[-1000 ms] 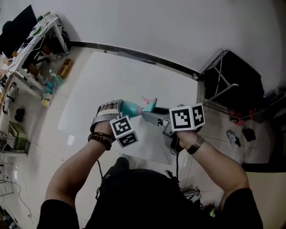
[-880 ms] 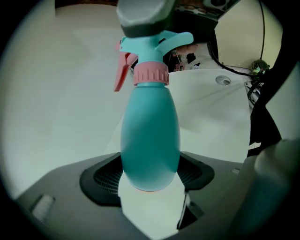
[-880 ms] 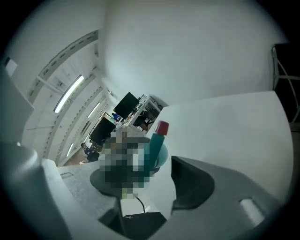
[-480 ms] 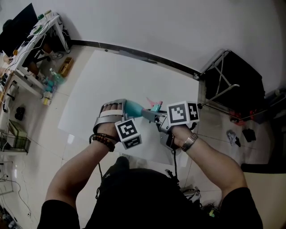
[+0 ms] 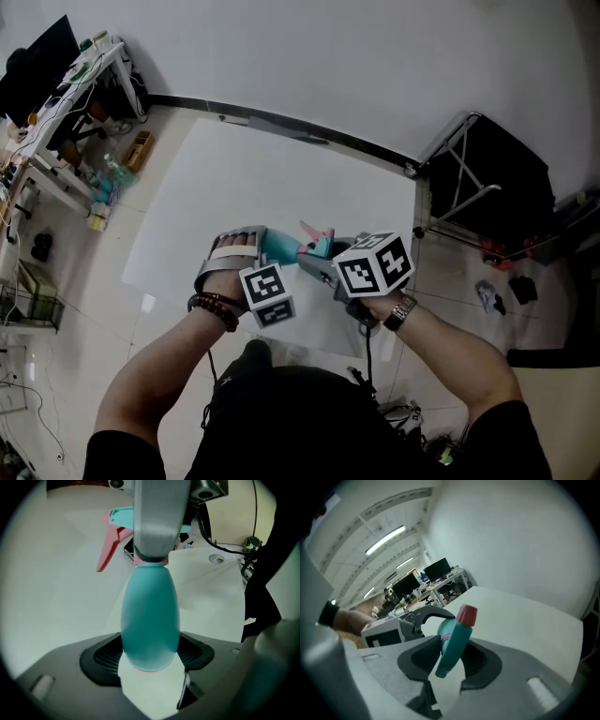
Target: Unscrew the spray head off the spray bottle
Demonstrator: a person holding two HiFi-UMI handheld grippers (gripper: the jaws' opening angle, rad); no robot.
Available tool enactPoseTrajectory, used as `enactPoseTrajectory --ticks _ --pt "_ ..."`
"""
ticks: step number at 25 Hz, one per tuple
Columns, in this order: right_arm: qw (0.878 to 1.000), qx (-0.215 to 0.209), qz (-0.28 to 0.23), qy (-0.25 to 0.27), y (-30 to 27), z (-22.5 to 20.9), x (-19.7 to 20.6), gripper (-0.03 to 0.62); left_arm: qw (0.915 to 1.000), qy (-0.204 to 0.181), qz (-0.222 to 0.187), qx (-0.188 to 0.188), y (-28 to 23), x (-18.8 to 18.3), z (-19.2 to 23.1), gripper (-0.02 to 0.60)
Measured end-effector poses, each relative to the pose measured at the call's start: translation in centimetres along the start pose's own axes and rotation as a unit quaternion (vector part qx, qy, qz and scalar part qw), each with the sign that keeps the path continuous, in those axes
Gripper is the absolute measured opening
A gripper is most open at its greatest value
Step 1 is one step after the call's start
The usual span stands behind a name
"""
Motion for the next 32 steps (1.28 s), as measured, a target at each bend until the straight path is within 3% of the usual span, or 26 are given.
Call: enactPoseTrajectory --ticks 3,5,9,14,17,19,21,24,26,32 --pt "0.992 0.014 0.005 0.128 0.5 0.7 0.2 0.120 0.9997 -0.002 -0.012 0.020 0.2 -0.4 -0.4 0.382" --pt "0.977 0.021 0.008 0.214 0.8 1.2 0.4 0.118 0.9993 -0.005 -0.018 0.032 0.4 -0.6 -0.7 0.382" --pt "0.932 0.031 0.018 0.360 1.2 2.3 1.0 0.118 0.9981 -0.012 -0.025 0.055 0.6 -0.8 -1.3 0.382" --pt "0.868 0.047 0.018 0.494 1.1 2.9 2.0 0.118 0.9958 -0.024 -0.028 0.083 0.6 -0.9 -1.9 0.382" --pt "0.818 0.055 0.019 0.572 1.2 3.1 3.0 0.118 0.9941 -0.033 -0.032 0.099 0.7 -1.0 -2.5 0.382" --pt "0.779 0.062 0.018 0.624 1.2 3.1 3.7 0.118 0.9928 -0.036 -0.035 0.109 0.6 -1.2 -2.9 0.382" --pt "0.729 0.074 0.015 0.680 1.3 3.2 4.2 0.118 0.9913 -0.038 -0.039 0.120 0.6 -1.4 -3.3 0.382" --pt "0.642 0.099 0.012 0.760 1.7 3.3 4.6 0.117 0.9889 -0.039 -0.045 0.136 0.6 -1.6 -3.6 0.382" --pt "0.597 0.108 0.000 0.795 2.0 3.5 4.7 0.117 0.9871 -0.039 -0.049 0.147 0.6 -1.8 -3.9 0.380" --pt "0.513 0.106 -0.035 0.851 2.7 4.3 5.7 0.116 0.9814 -0.042 -0.060 0.177 1.1 -2.2 -4.6 0.380"
Point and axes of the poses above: the fingertips, and each gripper's own axes: y backward along the fingers, z to its left, x out of its underside, the point moved 2 cm from there along y, backward along the fingers, and after that the axes turned 8 degrees about x, right-handed, at the moved point
